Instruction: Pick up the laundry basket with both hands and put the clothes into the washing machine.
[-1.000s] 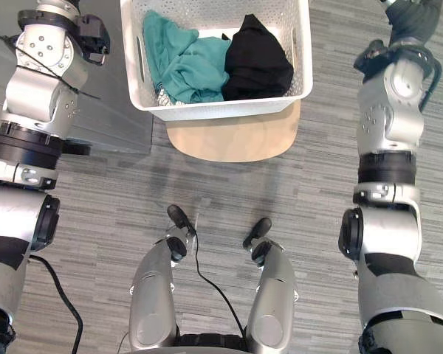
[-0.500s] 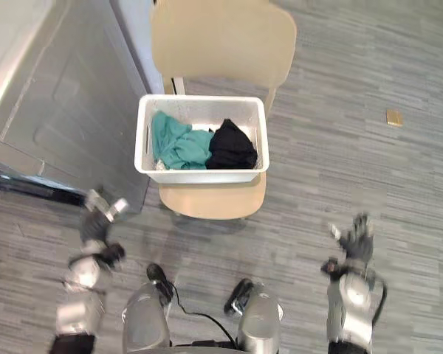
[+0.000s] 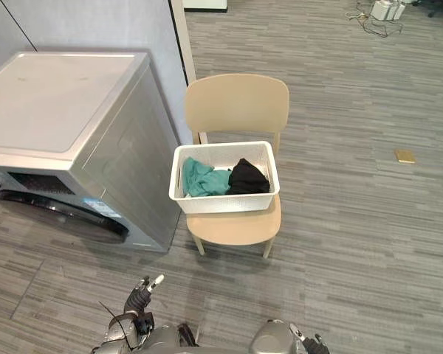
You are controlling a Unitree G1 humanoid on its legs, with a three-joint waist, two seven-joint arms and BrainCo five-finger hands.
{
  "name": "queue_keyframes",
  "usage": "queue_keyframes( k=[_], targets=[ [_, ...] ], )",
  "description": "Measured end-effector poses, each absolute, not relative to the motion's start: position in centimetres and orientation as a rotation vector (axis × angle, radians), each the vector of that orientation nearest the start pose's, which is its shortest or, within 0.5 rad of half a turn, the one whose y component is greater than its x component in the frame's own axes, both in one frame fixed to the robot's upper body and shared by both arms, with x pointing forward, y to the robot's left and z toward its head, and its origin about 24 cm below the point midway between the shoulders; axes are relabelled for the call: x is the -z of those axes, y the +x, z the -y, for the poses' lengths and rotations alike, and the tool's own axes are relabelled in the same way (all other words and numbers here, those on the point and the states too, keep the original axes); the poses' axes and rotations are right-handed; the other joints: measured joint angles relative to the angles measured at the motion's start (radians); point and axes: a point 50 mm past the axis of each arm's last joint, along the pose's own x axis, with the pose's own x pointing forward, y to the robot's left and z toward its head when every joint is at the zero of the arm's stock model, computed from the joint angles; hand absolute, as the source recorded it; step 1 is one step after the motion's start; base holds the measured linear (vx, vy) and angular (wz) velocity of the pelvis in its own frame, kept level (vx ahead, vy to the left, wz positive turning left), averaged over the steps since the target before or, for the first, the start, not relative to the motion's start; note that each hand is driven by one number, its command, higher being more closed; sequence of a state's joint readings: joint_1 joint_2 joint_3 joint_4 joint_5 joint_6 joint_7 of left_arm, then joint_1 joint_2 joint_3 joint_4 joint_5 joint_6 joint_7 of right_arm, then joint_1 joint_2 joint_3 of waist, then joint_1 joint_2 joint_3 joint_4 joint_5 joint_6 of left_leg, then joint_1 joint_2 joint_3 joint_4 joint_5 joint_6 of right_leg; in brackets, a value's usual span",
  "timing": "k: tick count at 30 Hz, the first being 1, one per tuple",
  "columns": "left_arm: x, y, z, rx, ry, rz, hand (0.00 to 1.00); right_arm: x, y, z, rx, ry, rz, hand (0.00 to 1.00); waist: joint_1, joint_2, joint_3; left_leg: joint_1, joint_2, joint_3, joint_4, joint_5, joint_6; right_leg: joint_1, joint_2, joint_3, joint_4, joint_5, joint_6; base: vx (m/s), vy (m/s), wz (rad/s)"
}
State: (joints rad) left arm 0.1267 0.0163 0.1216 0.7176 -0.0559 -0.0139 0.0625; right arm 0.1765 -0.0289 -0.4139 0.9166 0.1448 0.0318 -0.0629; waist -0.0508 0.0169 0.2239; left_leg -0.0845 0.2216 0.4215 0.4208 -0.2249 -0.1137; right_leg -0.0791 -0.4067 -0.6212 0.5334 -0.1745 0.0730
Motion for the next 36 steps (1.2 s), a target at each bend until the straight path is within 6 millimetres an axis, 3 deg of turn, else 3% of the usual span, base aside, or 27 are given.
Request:
queue_keyframes(
  k=[1,2,3,6,7,9,11,12,13,14,15,17,19,20,21,22,23,24,26,27,29,31,33,35,36],
  targets=[
    [13.0,14.2,-18.6,-0.247,-0.032,-0.837,0.00,15.6,6.6,22.9,0.596,0.248,-1.066,0.00,0.003,0.001,-0.001,-0.008,-0.011,0.007,-0.002,0.002,0.040,-0.023,0.010,0.031,-0.013,0.055,-0.011,-0.26,0.224,-0.18],
    [13.1,14.1,-18.8,-0.262,-0.024,-0.847,0.00,15.6,6.8,22.9,0.592,0.246,-1.061,0.00,0.008,0.003,-0.001,-0.008,-0.005,0.024,-0.011,0.004,0.057,-0.027,0.024,0.056,-0.050,0.089,-0.002,-0.30,0.224,-0.33],
    [13.3,13.6,-19.4,-0.304,-0.025,-0.865,0.00,15.5,7.5,22.7,0.577,0.242,-1.053,0.00,0.011,0.018,0.013,-0.008,0.003,0.062,-0.019,0.008,0.088,-0.039,0.021,0.089,0.050,0.074,-0.004,-0.26,0.154,-0.34],
    [13.5,12.3,-21.1,-0.367,0.002,-0.890,0.00,15.2,8.6,22.3,0.526,0.204,-1.033,0.00,0.017,-0.002,0.004,0.010,0.004,0.114,-0.024,0.017,0.123,-0.027,0.024,0.106,0.354,0.045,0.011,-0.27,0.135,-0.52],
    [13.5,11.8,-21.7,-0.380,0.014,-0.898,0.00,15.1,9.4,21.9,0.491,0.185,-1.023,0.00,0.029,-0.013,-0.002,0.008,-0.002,0.134,-0.037,0.025,0.142,0.020,0.043,0.100,0.422,0.022,0.045,-0.26,0.018,-0.48],
    [13.5,11.8,-22.0,-0.402,0.006,-0.895,0.00,15.0,9.9,21.5,0.457,0.167,-1.019,0.00,0.045,-0.024,-0.014,-0.013,-0.016,0.138,-0.057,0.052,0.152,0.085,0.078,0.113,0.399,-0.003,0.090,-0.27,-0.020,-0.27],
    [13.5,11.7,-22.1,-0.451,-0.028,-0.887,0.00,14.9,11.0,20.6,0.401,0.149,-1.006,0.00,0.075,-0.053,-0.040,-0.083,-0.041,0.142,-0.065,0.100,0.179,0.156,0.139,0.182,0.217,-0.033,0.114,-0.27,-0.094,-0.11],
    [13.5,11.6,-22.1,-0.473,-0.051,-0.887,0.00,14.7,11.9,20.4,0.376,0.135,-0.991,0.00,0.087,-0.068,-0.049,-0.119,-0.042,0.143,-0.062,0.126,0.187,0.183,0.180,0.212,0.096,-0.114,0.123,-0.23,-0.106,-0.18],
    [13.6,11.2,-21.7,-0.501,-0.087,-0.890,0.00,14.3,13.1,20.3,0.352,0.110,-0.964,0.00,0.101,-0.060,-0.046,-0.153,-0.041,0.149,-0.069,0.165,0.187,0.219,0.225,0.230,-0.063,-0.172,0.089,-0.25,-0.115,-0.16],
    [13.7,11.0,-21.4,-0.517,-0.112,-0.893,0.00,14.0,14.1,20.3,0.337,0.097,-0.943,0.00,0.109,-0.050,-0.040,-0.167,-0.038,0.151,-0.072,0.186,0.189,0.241,0.252,0.239,-0.147,-0.186,0.068,-0.34,-0.186,-0.11],
    [13.7,10.9,-20.9,-0.538,-0.153,-0.886,0.00,13.4,15.5,20.5,0.316,0.070,-0.910,0.00,0.121,-0.028,-0.030,-0.182,-0.028,0.146,-0.088,0.223,0.186,0.283,0.301,0.237,-0.268,-0.187,0.059,-0.34,-0.188,0.20],
    [13.9,10.4,-20.6,-0.555,-0.186,-0.896,0.00,13.1,16.2,20.4,0.287,0.041,-0.890,0.00,0.123,-0.008,-0.021,-0.178,-0.031,0.107,-0.150,0.291,0.175,0.332,0.358,0.219,-0.374,-0.153,0.003,-0.33,-0.165,0.45],
    [14.0,9.8,-20.7,-0.577,-0.199,-0.902,0.00,12.9,16.7,20.4,0.280,0.029,-0.870,0.00,0.128,0.013,-0.023,-0.163,-0.031,0.100,-0.253,0.372,0.132,0.333,0.399,0.196,-0.406,-0.128,-0.039,-0.25,-0.110,0.38],
    [14.0,9.5,-20.7,-0.594,-0.193,-0.907,0.00,12.4,17.4,20.4,0.283,0.028,-0.839,0.00,0.127,0.021,-0.021,-0.167,-0.024,0.137,-0.311,0.373,0.083,0.314,0.412,0.173,-0.413,-0.114,-0.061,-0.21,-0.063,0.37],
    [14.1,9.2,-20.7,-0.598,-0.195,-0.915,0.00,12.1,17.7,20.6,0.290,0.028,-0.814,0.00,0.122,0.021,-0.018,-0.185,-0.004,0.214,-0.288,0.351,0.071,0.298,0.413,0.142,-0.425,-0.100,-0.085,-0.19,-0.046,0.47],
    [14.1,9.3,-20.6,-0.603,-0.202,-0.912,0.00,12.0,17.7,20.6,0.294,0.030,-0.809,0.00,0.119,0.022,-0.017,-0.191,0.011,0.248,-0.236,0.338,0.089,0.288,0.409,0.121,-0.425,-0.094,-0.096,-0.14,-0.027,0.56],
    [14.0,9.5,-20.6,-0.603,-0.207,-0.902,0.00,12.0,17.2,20.9,0.305,0.025,-0.810,0.00,0.118,0.023,-0.017,-0.203,0.047,0.287,-0.089,0.297,0.147,0.273,0.398,0.095,-0.418,-0.088,-0.108,-0.11,-0.004,0.56],
    [13.9,9.5,-20.5,-0.600,-0.211,-0.899,0.00,12.1,16.6,21.2,0.315,0.026,-0.818,0.00,0.119,0.023,-0.017,-0.198,0.075,0.289,0.050,0.224,0.179,0.266,0.386,0.070,-0.406,-0.088,-0.108,-0.10,0.005,0.54],
    [13.9,9.7,-20.2,-0.591,-0.218,-0.894,0.00,12.2,15.8,21.1,0.333,0.055,-0.816,0.00,0.103,0.026,-0.017,-0.181,0.103,0.260,0.177,0.115,0.182,0.263,0.370,0.022,-0.385,-0.088,-0.108,-0.07,0.051,0.67],
    [13.9,9.8,-20.0,-0.580,-0.217,-0.893,0.00,12.1,15.6,20.9,0.347,0.084,-0.804,0.00,0.084,0.029,-0.019,-0.155,0.121,0.260,0.210,0.064,0.199,0.258,0.356,-0.018,-0.361,-0.088,-0.108,-0.05,0.090,0.76],
    [13.7,10.3,-19.8,-0.557,-0.213,-0.878,0.00,11.7,15.9,20.5,0.371,0.131,-0.769,0.00,0.055,0.030,-0.019,-0.126,0.132,0.297,0.178,0.021,0.230,0.242,0.325,-0.086,-0.311,-0.088,-0.107,-0.01,0.188,0.91],
    [13.4,11.3,-19.8,-0.547,-0.211,-0.856,0.00,10.7,16.4,21.1,0.444,0.191,-0.698,0.00,0.038,0.037,-0.026,-0.113,0.083,0.395,0.096,0.017,0.212,0.234,0.277,-0.183,-0.263,-0.086,-0.090,0.03,0.305,1.30],
    [12.9,12.3,-20.1,-0.537,-0.204,-0.814,0.00,9.8,16.7,22.1,0.489,0.196,-0.644,0.00,0.036,0.020,-0.028,-0.120,-0.009,0.378,0.028,0.040,0.175,0.243,0.225,-0.262,-0.245,-0.093,-0.063,0.05,0.249,1.52],
    [12.8,12.3,-20.2,-0.538,-0.197,-0.809,0.00,8.8,17.5,23.1,0.524,0.187,-0.587,0.00,0.049,0.020,-0.028,-0.124,-0.070,0.359,-0.001,0.038,0.177,0.266,0.188,-0.312,-0.226,-0.083,-0.038,0.07,0.286,1.24],
    [12.9,12.0,-20.2,-0.540,-0.196,-0.817,0.00,7.9,18.6,23.7,0.531,0.183,-0.536,0.00,0.062,0.020,-0.028,-0.111,-0.127,0.321,-0.042,0.035,0.176,0.264,0.128,-0.338,-0.139,-0.088,-0.030,0.07,0.412,1.14]
  ],
)
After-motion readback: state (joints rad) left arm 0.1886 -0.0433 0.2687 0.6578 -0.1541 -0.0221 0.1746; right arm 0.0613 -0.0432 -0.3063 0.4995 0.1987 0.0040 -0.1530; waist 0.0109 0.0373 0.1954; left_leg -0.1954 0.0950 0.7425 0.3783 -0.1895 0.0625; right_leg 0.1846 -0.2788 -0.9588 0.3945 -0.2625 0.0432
